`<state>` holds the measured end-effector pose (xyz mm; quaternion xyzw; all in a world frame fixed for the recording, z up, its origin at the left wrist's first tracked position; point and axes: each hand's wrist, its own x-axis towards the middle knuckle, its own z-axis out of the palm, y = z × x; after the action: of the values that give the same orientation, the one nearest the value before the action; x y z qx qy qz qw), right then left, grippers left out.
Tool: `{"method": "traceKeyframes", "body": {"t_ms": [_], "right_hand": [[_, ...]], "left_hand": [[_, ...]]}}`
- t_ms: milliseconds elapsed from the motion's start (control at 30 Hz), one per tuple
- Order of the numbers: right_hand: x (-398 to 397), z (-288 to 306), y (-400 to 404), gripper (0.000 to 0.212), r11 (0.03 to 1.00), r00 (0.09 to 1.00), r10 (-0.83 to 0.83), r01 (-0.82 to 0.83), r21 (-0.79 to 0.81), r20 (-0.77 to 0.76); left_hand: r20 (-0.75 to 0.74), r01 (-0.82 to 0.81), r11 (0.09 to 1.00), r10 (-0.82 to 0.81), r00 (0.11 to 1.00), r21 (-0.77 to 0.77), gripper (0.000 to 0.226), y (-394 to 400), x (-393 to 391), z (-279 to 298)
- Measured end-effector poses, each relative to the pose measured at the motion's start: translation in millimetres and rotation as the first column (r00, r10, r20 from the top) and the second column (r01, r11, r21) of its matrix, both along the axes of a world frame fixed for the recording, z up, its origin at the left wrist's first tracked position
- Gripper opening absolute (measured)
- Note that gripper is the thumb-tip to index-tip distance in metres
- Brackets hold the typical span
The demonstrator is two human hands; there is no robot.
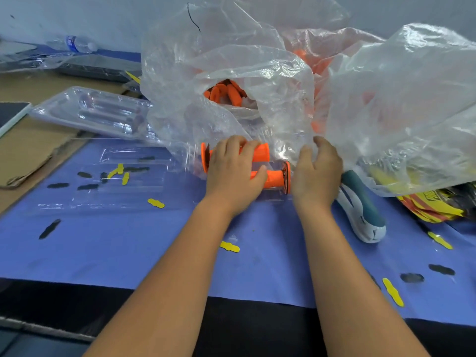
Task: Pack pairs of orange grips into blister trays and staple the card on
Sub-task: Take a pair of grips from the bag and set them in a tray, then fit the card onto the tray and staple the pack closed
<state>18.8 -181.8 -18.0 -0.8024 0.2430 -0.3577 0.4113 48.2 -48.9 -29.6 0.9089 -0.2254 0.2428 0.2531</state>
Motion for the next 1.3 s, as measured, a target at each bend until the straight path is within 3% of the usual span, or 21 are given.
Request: {"method": "traceKeyframes", "body": {"t_ms": [133, 200, 267, 367, 500, 633, 767, 900, 1100, 1200, 1300], "right_hand": [[-1.2, 0.9, -10.0, 0.04, 0.991, 0.999, -0.045, 0.042, 0.129, 0.02], [-2.0, 1.5, -16.5, 0.039, 0.985, 0.997, -0.075, 0.075, 0.153, -0.003], [-2.7, 2.8, -21.1, 0.039, 0.984, 0.995, -0.089, 0.094, 0.152, -0.04], [-2.5, 2.3, -19.2, 0.038, 0.994, 0.992, -0.038, 0.05, 0.098, -0.12], [-1.8, -3.2, -13.8, 0.038, 0.999, 0.982, -0.032, 0.036, 0.024, -0.184], [-3.7, -6.5, -4.5, 0.043, 0.986, 0.984, -0.089, 0.065, -0.156, -0.156], [-5.1, -8.7, 2.9, 0.044, 0.931, 0.99, -0.099, 0.055, -0.361, -0.103], [-4.5, -12.7, 6.5, 0.039, 0.907, 0.993, -0.052, 0.004, -0.421, -0.102], [-4.2, -5.4, 5.7, 0.034, 0.908, 0.992, 0.022, -0.073, -0.412, -0.127], [-21.3, 4.6, 4.4, 0.028, 0.921, 0.987, 0.158, -0.145, -0.361, 0.006], [-46.8, 13.8, -7.5, 0.024, 0.902, 0.954, 0.217, -0.115, -0.416, 0.207]], "left_hand": [[0.055, 0.106, 0.99, -0.101, 0.993, -0.089, 0.042, 4.6, 0.4, 2.7], [0.031, 0.108, 0.994, -0.108, 0.994, -0.02, 0.044, 5.4, 3.7, 1.2], [-0.011, 0.007, 0.995, -0.006, 1.0, 0.101, 0.045, 5.0, 8.8, -0.9], [-0.087, -0.106, 0.983, 0.12, 0.989, 0.15, 0.047, -0.3, 12.8, -6.9], [-0.106, -0.082, 0.979, 0.102, 0.989, 0.185, 0.047, 0.5, 18.7, -9.1], [-0.097, -0.012, 0.985, 0.029, 0.995, 0.174, 0.047, 5.0, 26.1, -7.3], [-0.066, -0.087, 0.988, 0.096, 0.993, 0.131, 0.054, 3.8, 24.8, -10.2], [-0.134, -0.197, 0.974, 0.212, 0.968, 0.115, 0.058, 2.1, 23.8, -11.9], [-0.097, -0.19, 0.972, 0.204, 0.974, 0.138, 0.052, 4.3, 23.3, -5.1], [-0.039, -0.197, 0.973, 0.203, 0.978, 0.119, 0.048, -2.7, 10.2, 6.3], [0.087, -0.054, 0.998, 0.052, 0.995, 0.012, 0.04, -24.6, -12.0, 27.8]]}}
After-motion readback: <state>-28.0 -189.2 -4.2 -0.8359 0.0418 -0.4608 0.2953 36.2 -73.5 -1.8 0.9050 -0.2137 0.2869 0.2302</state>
